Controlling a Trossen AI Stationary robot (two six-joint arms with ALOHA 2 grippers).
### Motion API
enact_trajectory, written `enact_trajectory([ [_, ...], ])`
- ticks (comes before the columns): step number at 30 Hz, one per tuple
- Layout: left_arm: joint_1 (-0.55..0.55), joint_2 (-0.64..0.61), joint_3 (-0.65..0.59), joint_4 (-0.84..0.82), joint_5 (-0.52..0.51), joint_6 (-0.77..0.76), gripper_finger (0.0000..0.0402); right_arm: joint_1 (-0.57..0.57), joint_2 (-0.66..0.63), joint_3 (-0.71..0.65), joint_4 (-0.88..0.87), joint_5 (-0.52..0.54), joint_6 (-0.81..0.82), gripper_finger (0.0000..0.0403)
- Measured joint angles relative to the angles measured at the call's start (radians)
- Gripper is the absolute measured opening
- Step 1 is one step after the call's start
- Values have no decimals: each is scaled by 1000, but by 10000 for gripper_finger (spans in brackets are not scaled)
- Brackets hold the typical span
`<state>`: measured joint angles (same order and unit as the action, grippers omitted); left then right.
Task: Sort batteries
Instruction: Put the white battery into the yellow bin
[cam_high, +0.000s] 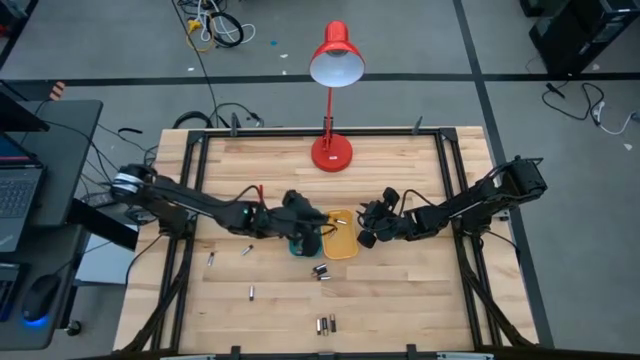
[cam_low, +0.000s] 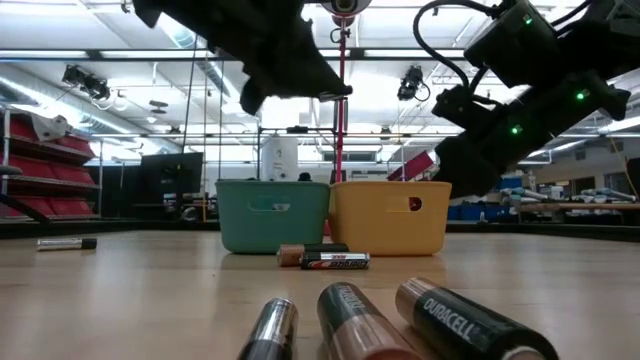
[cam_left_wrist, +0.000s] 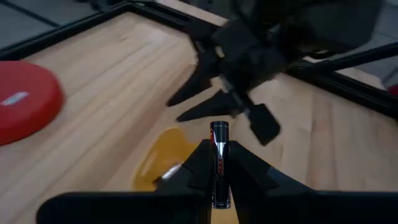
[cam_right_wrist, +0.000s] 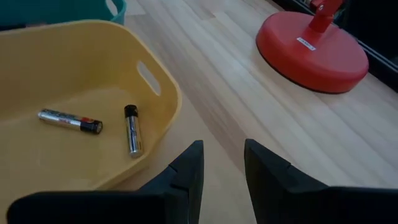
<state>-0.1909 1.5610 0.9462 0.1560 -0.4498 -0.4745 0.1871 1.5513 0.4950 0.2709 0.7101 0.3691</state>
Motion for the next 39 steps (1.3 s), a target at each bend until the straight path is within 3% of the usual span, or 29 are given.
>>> enact_trajectory([
  [7, 1, 62, 0, 39, 103, 25, 48, 2, 0, 0, -3, 50, -33, 91],
  [11, 1, 75, 0, 51, 106, 26, 59, 1, 0, 0, -4, 53, -40, 86],
  [22, 2, 174, 0, 221, 122, 82, 153, -25, 0, 0, 4, 55, -61, 85],
  [30, -2, 60, 0, 123, 107, 109, 174, -26, 0, 0, 4, 55, -75, 85],
  [39, -13, -140, 0, -83, 32, 26, 174, -26, 0, 0, 3, 55, -77, 84],
])
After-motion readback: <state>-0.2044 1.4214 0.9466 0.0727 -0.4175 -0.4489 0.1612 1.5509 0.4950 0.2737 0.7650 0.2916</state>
